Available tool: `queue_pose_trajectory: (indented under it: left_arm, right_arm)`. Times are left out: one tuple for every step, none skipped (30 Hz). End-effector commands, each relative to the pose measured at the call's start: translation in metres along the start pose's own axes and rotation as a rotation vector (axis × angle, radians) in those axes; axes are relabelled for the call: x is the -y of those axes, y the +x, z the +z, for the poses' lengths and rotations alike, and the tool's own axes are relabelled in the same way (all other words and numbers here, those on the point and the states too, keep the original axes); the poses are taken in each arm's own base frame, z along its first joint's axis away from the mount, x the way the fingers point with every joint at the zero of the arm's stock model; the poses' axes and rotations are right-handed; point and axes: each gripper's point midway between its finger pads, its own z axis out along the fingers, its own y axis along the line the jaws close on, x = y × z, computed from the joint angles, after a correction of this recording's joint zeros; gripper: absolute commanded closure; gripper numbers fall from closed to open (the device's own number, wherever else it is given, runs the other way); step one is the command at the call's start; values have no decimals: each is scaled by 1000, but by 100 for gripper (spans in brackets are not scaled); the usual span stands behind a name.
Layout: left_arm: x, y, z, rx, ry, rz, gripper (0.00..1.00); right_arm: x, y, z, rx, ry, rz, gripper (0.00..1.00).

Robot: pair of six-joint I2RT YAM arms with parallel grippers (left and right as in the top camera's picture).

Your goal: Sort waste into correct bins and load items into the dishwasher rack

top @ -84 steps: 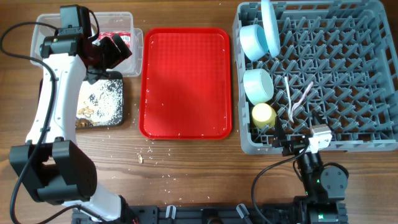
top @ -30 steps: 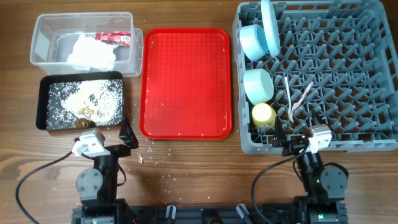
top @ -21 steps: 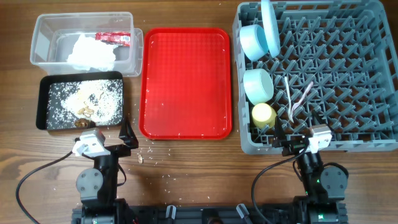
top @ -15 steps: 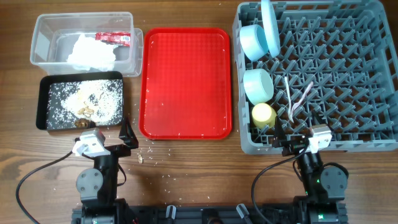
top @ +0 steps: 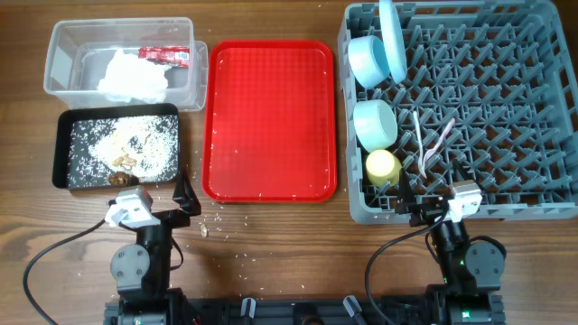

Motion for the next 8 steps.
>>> queue_pose_trajectory:
  left_arm:
    - [-3, 1, 0, 10, -11, 18, 0]
    - [-3, 1, 0, 9, -11, 19, 0]
    - [-3, 1, 0, 10, -11, 18, 0]
    - [-3, 1, 0, 10, -11, 18, 0]
    - [-3, 1, 0, 9, -11, 18, 0]
    - [-3, 1, 0, 10, -11, 19, 0]
    - [-3, 1, 0, 9, -11, 18, 0]
    - [-3, 1, 0, 10, -11, 19, 0]
  right_arm:
    - [-5, -2, 0, 8, -25, 13, 1]
    - [-5, -2, 0, 8, -25, 13, 0]
    - [-5, -2, 0, 8, -25, 13, 0]
    - [-5, -2, 0, 8, -25, 13, 0]
    - [-5, -2, 0, 8, -25, 13, 0]
    - [-5, -2, 0, 8, -25, 13, 0]
    - [-5, -2, 0, 8, -25, 13, 0]
    - [-5, -2, 0, 8, -25, 13, 0]
